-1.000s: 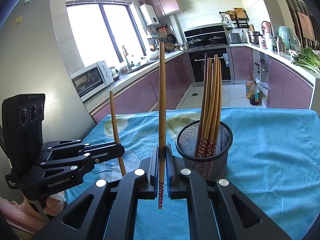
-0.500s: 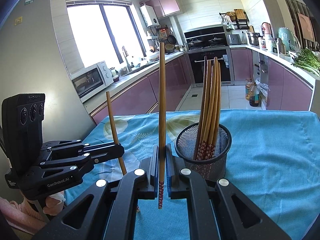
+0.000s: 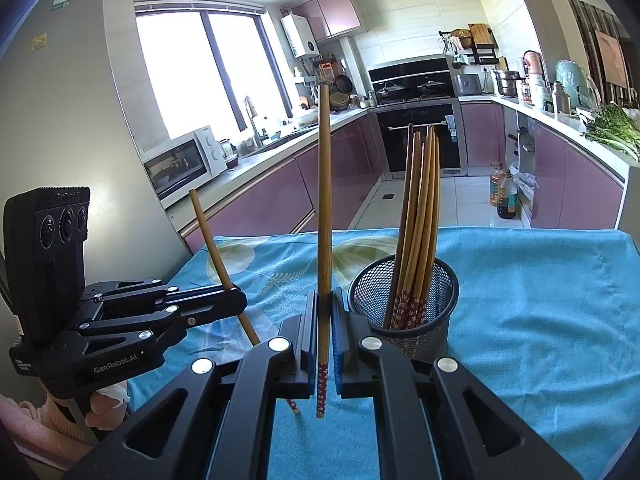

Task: Organize utensils
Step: 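Carry both upright chopsticks over the mesh cup and lower them in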

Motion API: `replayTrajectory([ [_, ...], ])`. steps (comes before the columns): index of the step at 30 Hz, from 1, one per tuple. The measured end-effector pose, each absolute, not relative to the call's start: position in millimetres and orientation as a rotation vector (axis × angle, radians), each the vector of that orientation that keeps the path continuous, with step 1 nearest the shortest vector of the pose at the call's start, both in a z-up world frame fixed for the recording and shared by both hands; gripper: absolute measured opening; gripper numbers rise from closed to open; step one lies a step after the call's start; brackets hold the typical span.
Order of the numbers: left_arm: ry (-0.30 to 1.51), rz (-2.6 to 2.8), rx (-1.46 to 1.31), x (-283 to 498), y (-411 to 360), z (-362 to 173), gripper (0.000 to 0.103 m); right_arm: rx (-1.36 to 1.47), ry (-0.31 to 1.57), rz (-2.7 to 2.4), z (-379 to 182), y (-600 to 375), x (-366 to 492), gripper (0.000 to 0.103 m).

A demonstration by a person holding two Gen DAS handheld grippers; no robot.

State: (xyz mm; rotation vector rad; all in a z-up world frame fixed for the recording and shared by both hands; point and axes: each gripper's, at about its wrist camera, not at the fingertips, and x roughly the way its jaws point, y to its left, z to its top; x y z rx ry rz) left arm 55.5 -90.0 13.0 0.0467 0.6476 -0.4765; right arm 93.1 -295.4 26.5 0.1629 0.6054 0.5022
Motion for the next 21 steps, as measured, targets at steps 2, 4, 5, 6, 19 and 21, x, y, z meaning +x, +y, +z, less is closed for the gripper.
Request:
replayTrajectory([
  [2,0.645,-0.486,0.042,56.3,-88.8,14.9,0.007,0.161,0.599,0.499,28.0,-295.4,93.7,0.006],
  [4,0.639,-0.494,0.036,57.7,-86.9,17.8,0.007,0.158,0.59,0.494,30.5,-297.4,94.8,0.006],
  [5,0.635,-0.499,0.032,58.1,-85.6,19.1,0.007,0.159,0.583,0.492,32.5,-298.4,95.6,0.005],
  [6,0.632,-0.505,0.026,58.7,-84.8,21.1,0.007,0.158,0.576,0.488,34.1,-299.1,96.1,0.006],
  [19,0.533,-0.56,0.002,69.0,-85.3,59.5,0.007,0.159,0.494,0.459,58.6,-314.1,110.5,0.006],
  [21,0.519,-0.563,0.0,71.4,-86.1,65.7,0.007,0.158,0.483,0.454,62.5,-315.8,113.2,0.006],
])
